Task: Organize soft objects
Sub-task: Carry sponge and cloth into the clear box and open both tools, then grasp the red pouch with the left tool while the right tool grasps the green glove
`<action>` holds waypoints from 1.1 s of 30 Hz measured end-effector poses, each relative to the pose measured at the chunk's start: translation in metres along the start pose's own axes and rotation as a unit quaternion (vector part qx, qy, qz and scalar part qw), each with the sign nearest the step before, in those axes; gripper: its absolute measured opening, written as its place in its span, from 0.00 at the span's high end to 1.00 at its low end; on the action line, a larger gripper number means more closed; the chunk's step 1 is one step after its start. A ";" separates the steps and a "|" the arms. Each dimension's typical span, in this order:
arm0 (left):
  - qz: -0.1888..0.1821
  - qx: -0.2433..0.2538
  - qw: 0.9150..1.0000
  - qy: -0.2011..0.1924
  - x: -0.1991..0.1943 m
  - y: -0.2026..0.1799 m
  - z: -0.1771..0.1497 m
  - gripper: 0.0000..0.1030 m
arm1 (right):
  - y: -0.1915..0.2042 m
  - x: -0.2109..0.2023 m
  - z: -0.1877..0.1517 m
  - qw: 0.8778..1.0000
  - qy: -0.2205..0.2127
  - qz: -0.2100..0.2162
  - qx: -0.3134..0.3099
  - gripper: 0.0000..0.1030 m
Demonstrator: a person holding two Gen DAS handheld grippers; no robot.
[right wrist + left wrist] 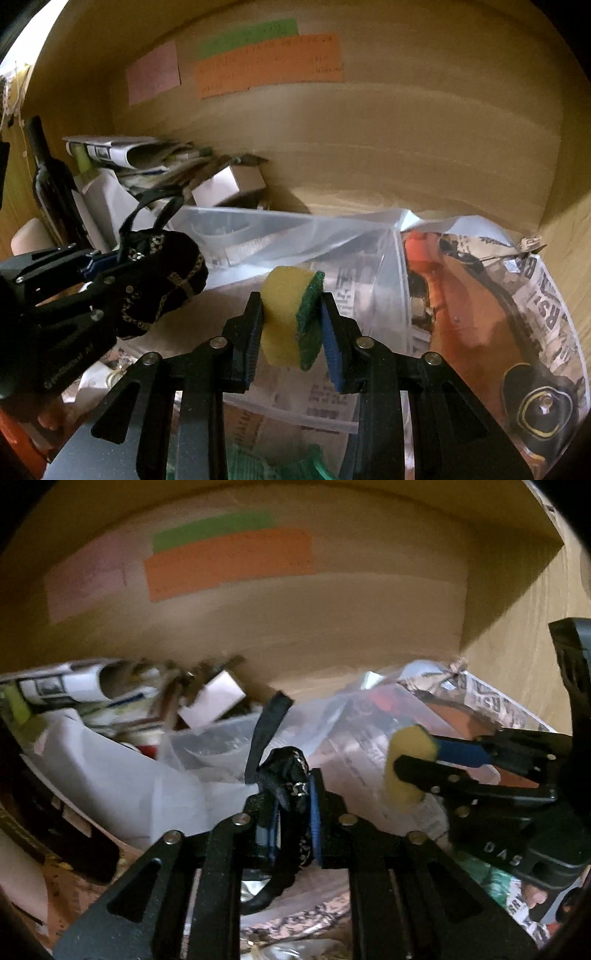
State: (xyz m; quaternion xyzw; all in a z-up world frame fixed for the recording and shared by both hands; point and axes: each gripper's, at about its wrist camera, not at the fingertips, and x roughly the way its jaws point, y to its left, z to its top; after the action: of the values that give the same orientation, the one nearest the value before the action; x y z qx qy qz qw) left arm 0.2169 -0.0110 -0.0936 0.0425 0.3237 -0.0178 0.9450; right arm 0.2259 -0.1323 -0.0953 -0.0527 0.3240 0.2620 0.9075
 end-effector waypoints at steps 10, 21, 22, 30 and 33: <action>-0.038 -0.048 0.998 -0.022 -0.028 0.018 0.005 0.46 | -0.005 -0.016 0.003 0.999 -0.028 -0.017 0.010 0.30; -0.050 -0.046 0.994 -0.081 -0.097 0.028 -0.004 0.28 | -0.001 -0.079 0.003 0.996 -0.092 -0.014 -0.006 0.20; -0.053 -0.046 0.994 -0.081 -0.102 0.028 -0.007 0.26 | 0.001 -0.085 0.000 0.995 -0.097 -0.014 -0.010 0.20; -0.067 -0.031 0.995 -0.062 -0.119 0.017 -0.037 0.22 | 0.008 -0.110 -0.026 0.995 -0.097 -0.009 -0.026 0.19; -0.075 -0.026 0.996 -0.051 -0.121 0.010 -0.049 0.22 | 0.011 -0.111 -0.036 0.996 -0.087 -0.010 -0.027 0.19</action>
State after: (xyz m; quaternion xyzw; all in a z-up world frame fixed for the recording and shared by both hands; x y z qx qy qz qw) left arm 0.0923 0.0042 -0.0570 -0.0074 0.2778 -0.0827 0.9571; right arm 0.1277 -0.1818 -0.0542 -0.0576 0.2362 0.2653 0.9330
